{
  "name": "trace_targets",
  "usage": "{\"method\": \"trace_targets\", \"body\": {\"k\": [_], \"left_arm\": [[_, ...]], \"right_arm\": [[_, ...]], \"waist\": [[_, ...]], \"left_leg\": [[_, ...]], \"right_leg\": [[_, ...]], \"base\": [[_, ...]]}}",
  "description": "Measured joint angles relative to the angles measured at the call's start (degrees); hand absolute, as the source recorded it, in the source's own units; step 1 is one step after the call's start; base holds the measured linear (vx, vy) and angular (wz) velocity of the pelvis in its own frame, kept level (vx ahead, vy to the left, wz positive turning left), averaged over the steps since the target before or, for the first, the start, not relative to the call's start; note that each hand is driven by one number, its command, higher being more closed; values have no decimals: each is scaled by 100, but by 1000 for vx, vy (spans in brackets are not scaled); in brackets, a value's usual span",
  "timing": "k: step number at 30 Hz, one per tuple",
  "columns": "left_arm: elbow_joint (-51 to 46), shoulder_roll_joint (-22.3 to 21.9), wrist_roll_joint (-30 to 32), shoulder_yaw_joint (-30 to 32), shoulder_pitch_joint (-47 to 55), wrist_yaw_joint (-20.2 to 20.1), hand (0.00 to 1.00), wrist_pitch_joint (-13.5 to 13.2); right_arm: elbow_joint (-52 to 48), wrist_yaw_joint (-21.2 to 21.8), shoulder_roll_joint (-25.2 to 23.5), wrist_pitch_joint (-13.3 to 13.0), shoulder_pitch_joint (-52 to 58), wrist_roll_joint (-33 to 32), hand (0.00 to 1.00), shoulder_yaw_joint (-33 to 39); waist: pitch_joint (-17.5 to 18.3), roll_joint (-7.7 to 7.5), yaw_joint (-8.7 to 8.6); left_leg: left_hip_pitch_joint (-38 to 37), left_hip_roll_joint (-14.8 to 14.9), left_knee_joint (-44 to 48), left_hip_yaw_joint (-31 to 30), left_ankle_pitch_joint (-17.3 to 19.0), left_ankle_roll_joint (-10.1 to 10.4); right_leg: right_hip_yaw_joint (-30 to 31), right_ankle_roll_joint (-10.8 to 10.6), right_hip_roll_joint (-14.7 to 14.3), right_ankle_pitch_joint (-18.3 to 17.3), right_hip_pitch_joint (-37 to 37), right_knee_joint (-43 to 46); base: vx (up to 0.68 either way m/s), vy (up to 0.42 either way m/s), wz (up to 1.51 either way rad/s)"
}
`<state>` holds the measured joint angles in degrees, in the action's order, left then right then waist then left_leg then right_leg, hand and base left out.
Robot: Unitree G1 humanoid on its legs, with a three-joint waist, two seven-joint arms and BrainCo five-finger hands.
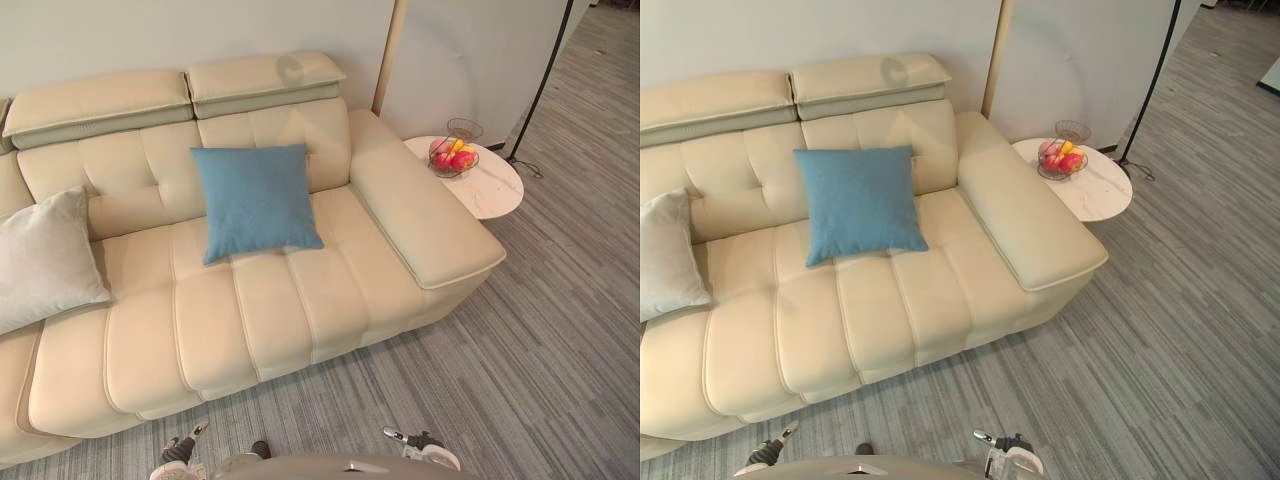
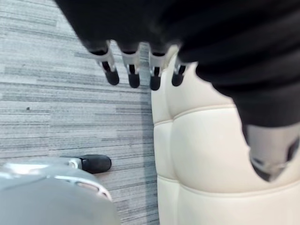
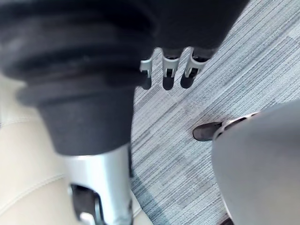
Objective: Pick up cushions and gather them together orderly.
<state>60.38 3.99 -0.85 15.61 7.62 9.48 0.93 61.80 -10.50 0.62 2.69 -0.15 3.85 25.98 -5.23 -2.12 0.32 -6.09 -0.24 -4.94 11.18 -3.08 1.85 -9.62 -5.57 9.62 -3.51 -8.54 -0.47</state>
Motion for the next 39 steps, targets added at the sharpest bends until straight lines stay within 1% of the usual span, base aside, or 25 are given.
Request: {"method": "trace_targets", "body": {"k": [12,14,15,18,23,26,30,32,34,35,36,37,38,39], "left_arm": [[0,5,0,-25,-2,-28,0,-1],[0,16,-1,-55,-6,-38,0,-3],[6,26,-1,-81,-5,-44,0,-4],[12,91,0,-284,-16,-117,0,-8],[84,158,-1,-477,-55,-156,0,-26],[105,162,-4,-526,-78,-154,0,-27],[103,189,-2,-682,-161,-153,0,-27],[104,179,-1,-684,-165,-154,0,-27],[103,189,-1,-670,-182,-156,0,-27],[103,218,-2,-661,-176,-161,0,-27],[100,207,-6,-572,-192,-163,0,-33],[100,176,-7,-501,-213,-163,0,-34],[105,116,-7,-430,-228,-157,0,-34],[108,85,-8,-385,-229,-164,0,-34]], "right_arm": [[0,7,-2,0,2,-16,0,-60],[1,13,-6,0,-1,-25,0,-103],[1,35,-9,0,5,-143,0,-118],[1,53,-2,-2,2,-353,0,-188],[0,58,15,-5,1,-480,0,-342],[-8,49,37,-30,-24,-587,0,-531],[-17,38,54,-51,28,-647,0,-543],[-29,32,101,-67,52,-698,0,-541],[-82,31,98,-92,47,-699,0,-540],[-92,28,95,-98,51,-705,0,-529],[-92,22,96,-98,48,-761,0,-504],[-107,24,106,-99,47,-801,0,-506],[-160,23,148,-99,49,-809,0,-504],[-238,27,169,-97,58,-806,0,-504]], "waist": [[-2,6,8],[-7,5,16],[-14,3,18],[-28,5,-10],[-54,14,-67],[-89,31,-87],[-157,66,-111],[-166,86,-139],[-181,70,-141],[-210,28,-157],[-243,13,-139],[-246,29,-141],[-276,101,-133],[-295,140,-129]], "left_leg": [[83,-4,-1,-48,3,-3],[127,-4,-1,-54,3,-3],[128,-5,0,-47,4,0],[121,-2,6,-28,10,8],[71,30,36,79,14,19],[-19,90,35,273,45,63],[-57,179,36,508,49,70],[-118,232,41,693,95,130],[-54,244,140,777,130,171],[79,256,390,665,236,244],[248,271,744,59,401,193],[306,279,876,-192,511,173],[314,315,1029,-402,754,192],[302,340,1196,-191,977,196]], "right_leg": [[-77,-6,8,-3,32,-29],[-96,-34,9,14,60,-46],[-113,-91,13,49,52,-72],[-175,-124,16,70,10,-136],[-116,-143,-4,98,-25,-184],[62,-133,-36,144,-15,-193],[304,-118,-100,226,78,-207],[546,-103,-158,243,175,-164],[811,-86,-206,262,389,-106],[954,-85,-207,268,483,-81],[1247,-93,-210,325,636,-67],[1400,-97,-219,366,707,-56],[1660,-125,-278,423,802,-50],[1979,-116,-319,520,915,-36]], "base": [[0,0,2],[3,-2,2],[0,0,0],[11,-9,0],[0,-25,-8],[-53,-24,-28],[-59,-23,-31],[-70,-30,-56],[-50,1,-59],[-14,-31,-72],[-3,-45,-87],[9,-51,-115],[-12,12,-131],[-39,52,-142]]}}
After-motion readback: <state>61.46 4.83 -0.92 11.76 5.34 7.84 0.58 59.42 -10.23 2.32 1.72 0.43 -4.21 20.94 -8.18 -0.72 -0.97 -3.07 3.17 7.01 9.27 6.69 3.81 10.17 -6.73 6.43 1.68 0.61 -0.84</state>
